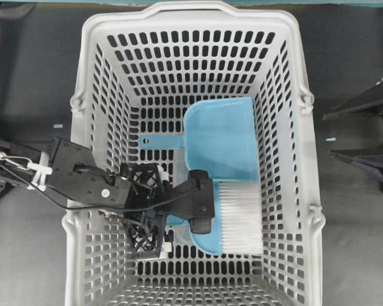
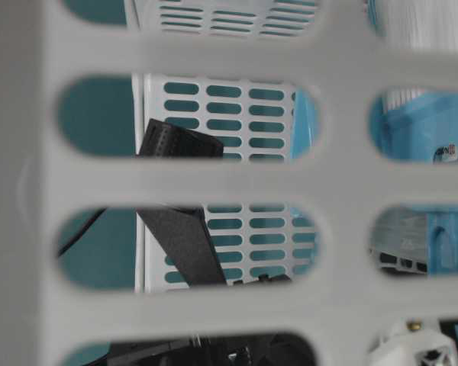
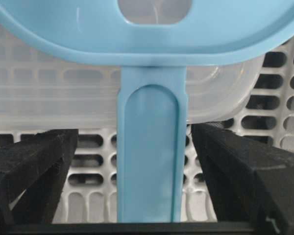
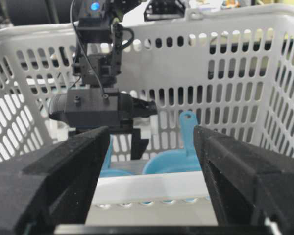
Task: Pick up the hand brush from the shopping basket with the left arm.
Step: 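Lower the left gripper and close it on the blue brush handle, then lift the blue hand brush upward with the left gripper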
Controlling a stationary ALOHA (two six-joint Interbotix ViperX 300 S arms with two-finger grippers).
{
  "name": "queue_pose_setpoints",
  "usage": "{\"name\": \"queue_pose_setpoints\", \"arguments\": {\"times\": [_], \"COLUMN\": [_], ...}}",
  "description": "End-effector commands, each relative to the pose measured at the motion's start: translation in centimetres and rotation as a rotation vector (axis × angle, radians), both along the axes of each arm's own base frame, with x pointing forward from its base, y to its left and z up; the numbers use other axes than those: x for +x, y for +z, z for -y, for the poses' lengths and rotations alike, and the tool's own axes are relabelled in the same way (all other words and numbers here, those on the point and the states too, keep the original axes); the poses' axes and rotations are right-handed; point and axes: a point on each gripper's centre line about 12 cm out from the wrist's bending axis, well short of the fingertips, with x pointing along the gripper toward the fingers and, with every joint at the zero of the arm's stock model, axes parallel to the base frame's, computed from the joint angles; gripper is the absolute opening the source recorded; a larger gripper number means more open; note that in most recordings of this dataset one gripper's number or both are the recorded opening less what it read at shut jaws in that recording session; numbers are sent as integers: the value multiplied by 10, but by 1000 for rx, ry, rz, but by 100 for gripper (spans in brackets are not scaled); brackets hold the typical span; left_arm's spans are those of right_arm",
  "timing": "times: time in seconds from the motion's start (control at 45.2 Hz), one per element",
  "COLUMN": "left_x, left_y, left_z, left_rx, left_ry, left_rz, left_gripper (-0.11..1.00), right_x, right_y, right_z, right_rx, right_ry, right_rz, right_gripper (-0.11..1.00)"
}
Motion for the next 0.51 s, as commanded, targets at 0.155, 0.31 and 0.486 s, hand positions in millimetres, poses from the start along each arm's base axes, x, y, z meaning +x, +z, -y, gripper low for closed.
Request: {"name": "queue_pose_setpoints", "arguments": {"times": [0.155,0.31,0.486], "left_x": [4,3,2], "left_y": [8,11,12], "left_z": [5,14,15], "left_rx": [-2,-2,0], "left_ry": [-17,-42,-51], "left_rz": [29,34,33], "left_gripper": [71,26,24], "right_x": [1,1,1], "right_y": [0,0,-1], "right_z": [-1,-1,-1], "right_rx": [9,9,9], "right_ry": [1,1,1], "right_rz": [3,3,1], "right_gripper": [67,67,67]}}
